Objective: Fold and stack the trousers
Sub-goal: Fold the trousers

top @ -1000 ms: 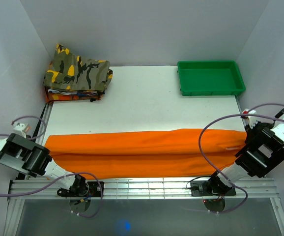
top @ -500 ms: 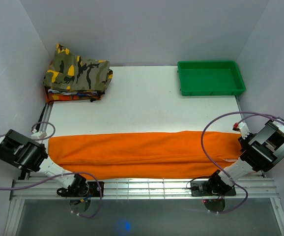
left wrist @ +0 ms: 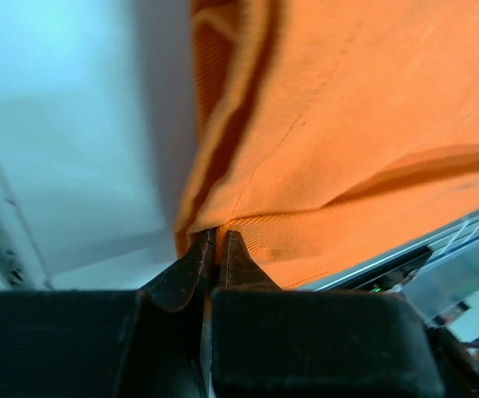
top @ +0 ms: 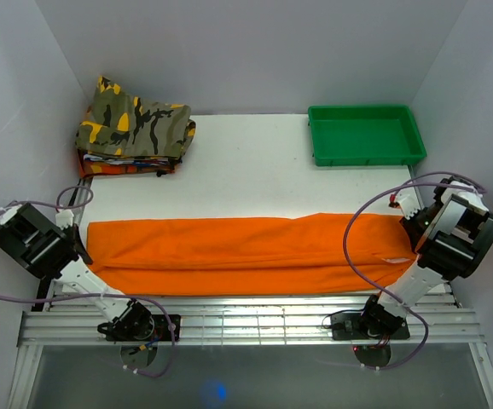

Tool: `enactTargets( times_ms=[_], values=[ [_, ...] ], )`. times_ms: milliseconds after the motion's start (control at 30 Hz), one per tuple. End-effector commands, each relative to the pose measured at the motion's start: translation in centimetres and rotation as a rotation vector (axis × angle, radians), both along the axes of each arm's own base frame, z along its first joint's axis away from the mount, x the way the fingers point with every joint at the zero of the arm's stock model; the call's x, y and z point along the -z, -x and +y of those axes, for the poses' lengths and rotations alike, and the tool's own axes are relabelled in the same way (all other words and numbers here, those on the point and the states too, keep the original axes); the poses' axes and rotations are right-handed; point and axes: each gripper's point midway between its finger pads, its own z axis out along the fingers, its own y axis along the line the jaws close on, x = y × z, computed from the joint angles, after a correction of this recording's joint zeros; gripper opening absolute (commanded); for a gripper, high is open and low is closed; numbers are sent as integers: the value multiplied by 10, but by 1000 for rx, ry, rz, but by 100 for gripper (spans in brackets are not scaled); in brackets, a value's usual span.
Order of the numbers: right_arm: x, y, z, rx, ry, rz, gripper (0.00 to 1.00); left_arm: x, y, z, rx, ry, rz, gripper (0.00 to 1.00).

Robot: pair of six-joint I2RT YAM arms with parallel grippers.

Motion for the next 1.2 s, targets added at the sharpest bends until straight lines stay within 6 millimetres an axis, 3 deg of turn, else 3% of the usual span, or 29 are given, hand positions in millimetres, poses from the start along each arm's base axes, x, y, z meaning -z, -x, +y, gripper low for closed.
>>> enactTargets(
  times_ms=[0, 167, 333, 500, 633, 733, 833, 1000, 1100, 1133, 1167],
  values=[
    [6, -64, -8, 52, 8, -154, 8, 25, -79, 78, -55, -261, -185, 0],
    [-5, -88, -4, 61, -2, -182, 8, 10, -116, 92, -48, -303, -233, 0],
    [-31, -102, 8, 53, -72, -223, 8, -29, -149, 96, -44, -276, -339, 0],
    [-68, -98, 12, 10, -89, -293, 8, -73, -151, 86, 7, -268, -419, 0],
    [-85, -84, -9, -24, -69, -342, 8, -94, -134, 89, 26, -300, -457, 0],
    [-83, -66, -21, 1, -91, -324, 8, -95, -120, 99, 12, -299, -467, 0],
    [-70, -54, -24, -10, -102, -306, 8, -78, -105, 97, 26, -263, -437, 0],
    [-25, -35, -3, -14, -111, -217, 10, -31, -87, 65, 61, -172, -389, 4],
    [-20, -33, 7, -42, -124, -194, 32, -19, -82, 48, 111, -144, -395, 22],
    [-24, -33, 7, -47, -129, -193, 49, -22, -83, 45, 119, -138, -415, 27],
    [-30, -27, 12, -47, -150, -171, 59, -27, -82, 42, 143, -140, -430, 44]
  ],
)
